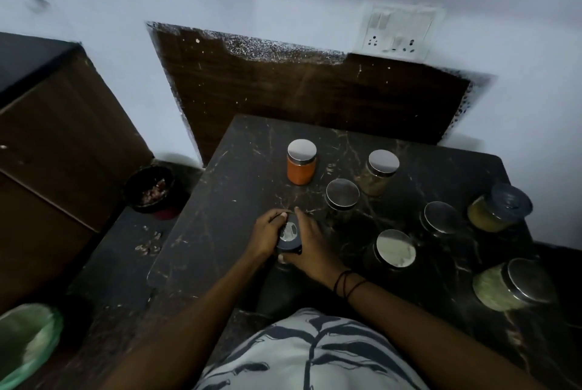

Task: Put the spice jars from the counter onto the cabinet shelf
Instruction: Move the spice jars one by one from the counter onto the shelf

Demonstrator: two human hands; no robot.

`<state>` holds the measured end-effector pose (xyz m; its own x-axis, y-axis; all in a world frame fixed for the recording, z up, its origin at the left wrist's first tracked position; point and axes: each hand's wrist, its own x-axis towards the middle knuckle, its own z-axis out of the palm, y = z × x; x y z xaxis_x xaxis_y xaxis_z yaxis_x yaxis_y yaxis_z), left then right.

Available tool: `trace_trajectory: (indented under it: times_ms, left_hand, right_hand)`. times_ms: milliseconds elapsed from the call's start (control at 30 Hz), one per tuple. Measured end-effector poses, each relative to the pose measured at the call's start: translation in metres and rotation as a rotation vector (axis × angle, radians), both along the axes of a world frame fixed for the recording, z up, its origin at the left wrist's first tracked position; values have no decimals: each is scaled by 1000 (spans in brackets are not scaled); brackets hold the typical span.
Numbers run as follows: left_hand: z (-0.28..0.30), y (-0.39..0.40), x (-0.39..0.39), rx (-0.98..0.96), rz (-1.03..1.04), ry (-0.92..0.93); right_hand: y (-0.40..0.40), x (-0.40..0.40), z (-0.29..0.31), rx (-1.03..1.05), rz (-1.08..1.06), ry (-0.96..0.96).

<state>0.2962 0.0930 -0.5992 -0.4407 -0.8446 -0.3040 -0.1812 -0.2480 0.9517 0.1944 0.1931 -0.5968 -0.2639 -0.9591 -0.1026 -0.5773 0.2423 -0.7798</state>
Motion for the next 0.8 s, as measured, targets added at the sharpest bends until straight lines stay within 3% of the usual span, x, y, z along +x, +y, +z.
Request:
trace_trajectory:
  times_ms: [167, 233, 333, 533, 633, 800]
  left_hand:
    - [1, 1, 2, 218, 160, 146]
    - [4, -2, 3, 328, 222, 220]
    - [13, -9, 8, 293, 241, 259]
    - [28, -8, 13, 260, 78, 400]
    - [34, -2, 7, 337, -73, 371]
    - [34, -2, 3, 367, -40, 349]
  right_hand:
    - [1, -2, 7, -122, -170, -180]
    - [-1, -3, 15, -195, -243, -335]
    - [-9, -7, 32, -221, -325, -598]
    - [-27, -28, 50, -142, -424, -912]
    - [-34, -22, 50, -96, -460, -921]
    - [-34, -16, 45, -72, -453, -1029]
